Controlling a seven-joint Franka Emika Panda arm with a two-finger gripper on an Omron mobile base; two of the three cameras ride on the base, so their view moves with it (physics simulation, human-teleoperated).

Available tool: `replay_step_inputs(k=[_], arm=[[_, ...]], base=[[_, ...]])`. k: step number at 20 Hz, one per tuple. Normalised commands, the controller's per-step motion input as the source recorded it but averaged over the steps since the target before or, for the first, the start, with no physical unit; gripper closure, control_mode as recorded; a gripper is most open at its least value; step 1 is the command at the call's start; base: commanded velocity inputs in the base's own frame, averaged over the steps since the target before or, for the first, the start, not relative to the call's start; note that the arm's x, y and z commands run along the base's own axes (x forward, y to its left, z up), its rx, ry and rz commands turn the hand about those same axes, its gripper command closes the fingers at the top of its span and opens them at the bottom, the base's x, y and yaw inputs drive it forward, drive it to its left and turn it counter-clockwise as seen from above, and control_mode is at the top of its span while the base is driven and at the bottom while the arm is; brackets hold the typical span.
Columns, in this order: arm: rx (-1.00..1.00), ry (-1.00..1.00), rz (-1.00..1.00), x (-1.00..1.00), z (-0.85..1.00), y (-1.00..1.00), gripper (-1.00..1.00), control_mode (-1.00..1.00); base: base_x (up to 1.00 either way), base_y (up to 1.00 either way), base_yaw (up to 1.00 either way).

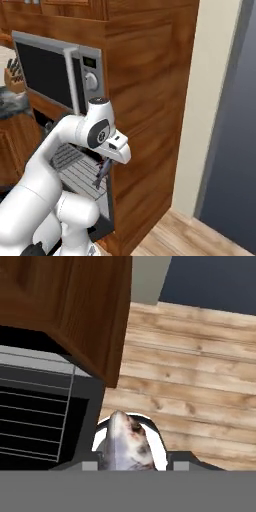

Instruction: Place the fish on the rack of the oven, and slide the rack back inside. Close the oven door.

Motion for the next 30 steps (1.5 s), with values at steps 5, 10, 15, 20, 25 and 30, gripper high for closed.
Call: replay_step_inputs(k=[5, 10, 15, 20, 25, 30], arm=[[0.0, 0.0, 0.0, 0.0, 0.0, 0.0, 1.0, 1.0], [0.0, 0.0, 0.0, 0.0, 0.0, 0.0, 1.0, 1.0], [0.0, 0.0, 0.0, 0.0, 0.0, 0.0, 1.0, 1.0], [0.0, 0.0, 0.0, 0.0, 0.0, 0.0, 1.0, 1.0], [0.0, 0.0, 0.07, 0.17, -0.11, 0.16, 1.0, -1.0], [-0.03, 0.0, -0.01, 0.17, -0.2, 0.5, 1.0, -1.0]], base=[[0.33, -0.15, 0.79], [0.27, -0.14, 0.78], [0.25, -0.06, 0.75], [0.27, 0.04, 0.63], [0.12, 0.07, 0.17], [0.0, 0.0, 0.0]])
